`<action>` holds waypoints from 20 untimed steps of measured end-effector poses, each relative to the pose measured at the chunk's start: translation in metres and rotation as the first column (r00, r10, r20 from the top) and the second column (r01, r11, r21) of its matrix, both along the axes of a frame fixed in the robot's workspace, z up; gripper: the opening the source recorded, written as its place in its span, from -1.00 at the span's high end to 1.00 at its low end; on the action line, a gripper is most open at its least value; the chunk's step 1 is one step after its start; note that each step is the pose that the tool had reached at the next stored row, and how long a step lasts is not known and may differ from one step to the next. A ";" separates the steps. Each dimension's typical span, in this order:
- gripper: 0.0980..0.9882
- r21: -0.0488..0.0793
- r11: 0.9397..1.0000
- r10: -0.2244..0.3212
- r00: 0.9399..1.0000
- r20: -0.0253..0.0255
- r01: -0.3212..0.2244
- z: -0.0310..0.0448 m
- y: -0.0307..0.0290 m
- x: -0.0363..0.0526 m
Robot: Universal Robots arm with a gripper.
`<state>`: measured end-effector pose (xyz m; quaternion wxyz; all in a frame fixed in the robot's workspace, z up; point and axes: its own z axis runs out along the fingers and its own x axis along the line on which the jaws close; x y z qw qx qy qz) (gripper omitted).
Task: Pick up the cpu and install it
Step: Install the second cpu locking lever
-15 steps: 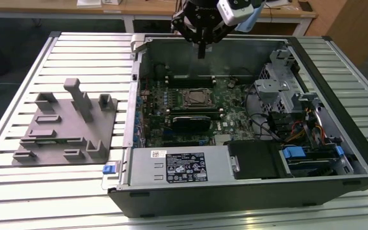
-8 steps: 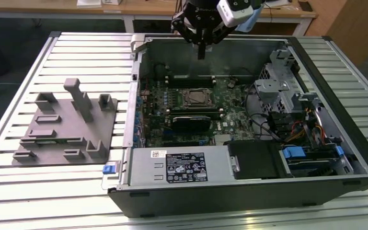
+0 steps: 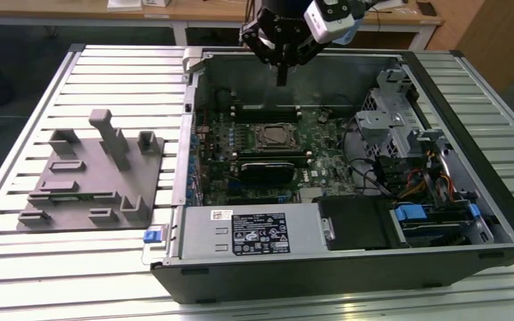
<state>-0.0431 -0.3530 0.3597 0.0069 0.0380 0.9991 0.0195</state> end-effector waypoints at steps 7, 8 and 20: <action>0.98 0.000 1.000 0.000 1.000 -0.001 0.000 -0.0101 0.0000 0.0014; 0.98 0.000 1.000 0.000 1.000 -0.001 0.000 -0.0104 0.0000 0.0024; 0.98 0.000 1.000 0.000 1.000 -0.002 0.000 -0.0170 0.0000 0.0038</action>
